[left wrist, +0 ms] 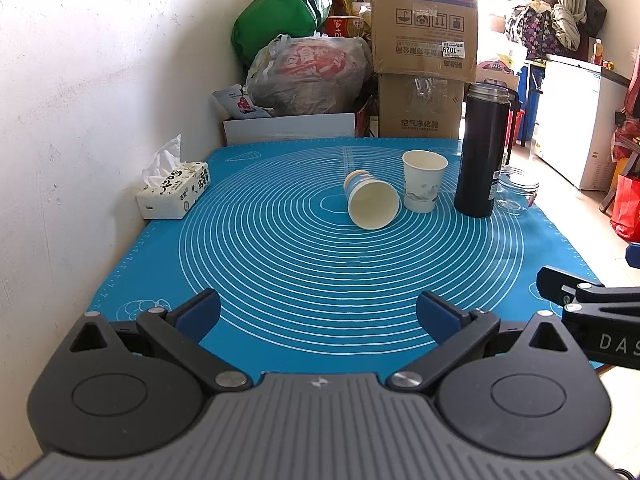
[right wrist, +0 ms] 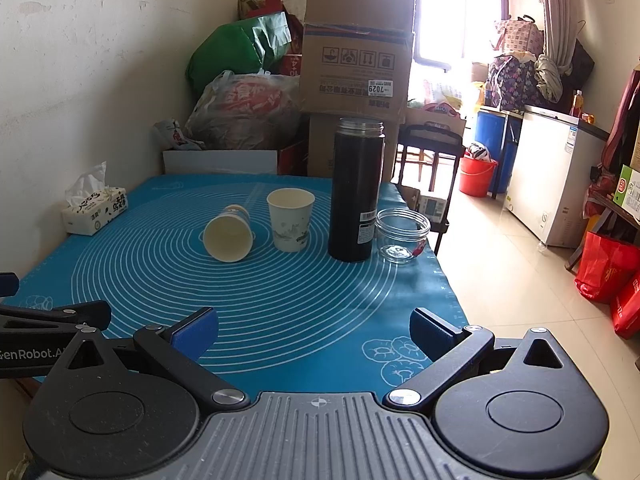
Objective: Flip cup upside down
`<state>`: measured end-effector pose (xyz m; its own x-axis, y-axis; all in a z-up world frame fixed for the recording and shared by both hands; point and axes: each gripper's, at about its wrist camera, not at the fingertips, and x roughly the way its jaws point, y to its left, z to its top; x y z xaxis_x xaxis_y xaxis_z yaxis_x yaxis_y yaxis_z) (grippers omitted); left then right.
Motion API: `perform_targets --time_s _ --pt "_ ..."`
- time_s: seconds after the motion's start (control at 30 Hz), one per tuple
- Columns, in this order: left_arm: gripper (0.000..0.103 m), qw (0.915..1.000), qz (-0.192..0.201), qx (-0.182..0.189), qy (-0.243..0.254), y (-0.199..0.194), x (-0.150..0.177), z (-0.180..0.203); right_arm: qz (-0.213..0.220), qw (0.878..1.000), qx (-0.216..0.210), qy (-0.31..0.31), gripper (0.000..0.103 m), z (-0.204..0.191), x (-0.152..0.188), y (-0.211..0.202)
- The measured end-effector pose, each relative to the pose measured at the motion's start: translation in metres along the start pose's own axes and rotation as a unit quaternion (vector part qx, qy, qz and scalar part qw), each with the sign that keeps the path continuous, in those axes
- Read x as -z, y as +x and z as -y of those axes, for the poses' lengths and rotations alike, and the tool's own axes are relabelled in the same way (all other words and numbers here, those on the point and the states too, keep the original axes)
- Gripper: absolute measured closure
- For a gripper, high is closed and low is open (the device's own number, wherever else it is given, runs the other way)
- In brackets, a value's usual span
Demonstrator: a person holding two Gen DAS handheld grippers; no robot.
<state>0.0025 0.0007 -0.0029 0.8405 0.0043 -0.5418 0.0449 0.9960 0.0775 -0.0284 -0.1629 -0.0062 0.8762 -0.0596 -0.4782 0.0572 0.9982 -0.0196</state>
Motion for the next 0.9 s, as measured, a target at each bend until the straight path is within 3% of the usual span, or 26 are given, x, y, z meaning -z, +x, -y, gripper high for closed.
perform_targets --time_s 0.9 --pt "0.000 1.0000 0.000 0.000 0.001 0.0000 0.0000 0.0002 0.000 1.000 -0.001 -0.002 0.000 0.0002 0.0011 0.0011"
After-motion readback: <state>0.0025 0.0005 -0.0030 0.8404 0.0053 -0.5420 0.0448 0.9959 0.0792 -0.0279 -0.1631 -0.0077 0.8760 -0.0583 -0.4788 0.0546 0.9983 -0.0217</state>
